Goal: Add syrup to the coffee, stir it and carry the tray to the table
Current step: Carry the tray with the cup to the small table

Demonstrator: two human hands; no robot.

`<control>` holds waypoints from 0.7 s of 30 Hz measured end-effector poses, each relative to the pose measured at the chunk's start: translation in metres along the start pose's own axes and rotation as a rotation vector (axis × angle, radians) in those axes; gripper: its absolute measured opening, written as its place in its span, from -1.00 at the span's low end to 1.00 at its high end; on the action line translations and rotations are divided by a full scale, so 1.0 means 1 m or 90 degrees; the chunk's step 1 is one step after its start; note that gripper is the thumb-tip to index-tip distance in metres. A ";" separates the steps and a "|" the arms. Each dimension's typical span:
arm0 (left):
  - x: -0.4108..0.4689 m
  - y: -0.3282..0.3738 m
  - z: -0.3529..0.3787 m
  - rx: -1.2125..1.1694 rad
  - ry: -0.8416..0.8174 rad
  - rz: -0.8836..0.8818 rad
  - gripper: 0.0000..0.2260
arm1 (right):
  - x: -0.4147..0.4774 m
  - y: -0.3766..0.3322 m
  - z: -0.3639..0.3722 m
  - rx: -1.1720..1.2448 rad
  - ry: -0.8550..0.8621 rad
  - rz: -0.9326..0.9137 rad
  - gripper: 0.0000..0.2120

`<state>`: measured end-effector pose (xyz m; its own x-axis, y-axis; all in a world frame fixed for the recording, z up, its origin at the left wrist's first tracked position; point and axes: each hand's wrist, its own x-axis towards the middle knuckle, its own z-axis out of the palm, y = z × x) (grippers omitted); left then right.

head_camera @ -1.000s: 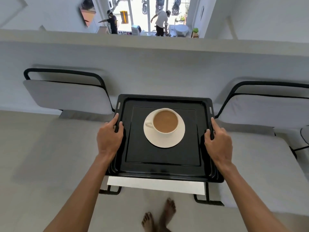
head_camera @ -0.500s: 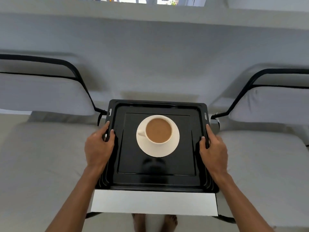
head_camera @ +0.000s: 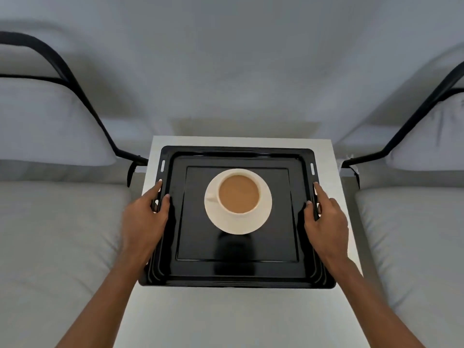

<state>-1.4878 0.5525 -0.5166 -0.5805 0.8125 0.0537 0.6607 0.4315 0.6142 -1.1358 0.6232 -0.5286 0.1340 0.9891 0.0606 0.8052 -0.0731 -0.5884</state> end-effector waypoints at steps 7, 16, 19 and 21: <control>0.015 -0.010 0.031 -0.010 -0.026 -0.007 -0.65 | 0.008 0.019 0.024 0.002 0.011 0.000 -0.56; 0.016 -0.016 0.051 0.002 -0.068 -0.008 -0.61 | 0.020 0.038 0.041 -0.028 -0.004 0.003 -0.59; 0.019 -0.014 0.055 0.008 -0.062 -0.002 -0.62 | 0.023 0.042 0.044 -0.030 -0.005 0.013 -0.60; 0.022 -0.013 0.058 0.018 -0.057 0.006 -0.62 | 0.025 0.044 0.047 -0.039 -0.003 0.016 -0.61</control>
<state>-1.4814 0.5874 -0.5688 -0.5304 0.8476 -0.0125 0.6797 0.4340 0.5913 -1.1244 0.6508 -0.5909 0.1525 0.9874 0.0429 0.8353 -0.1055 -0.5396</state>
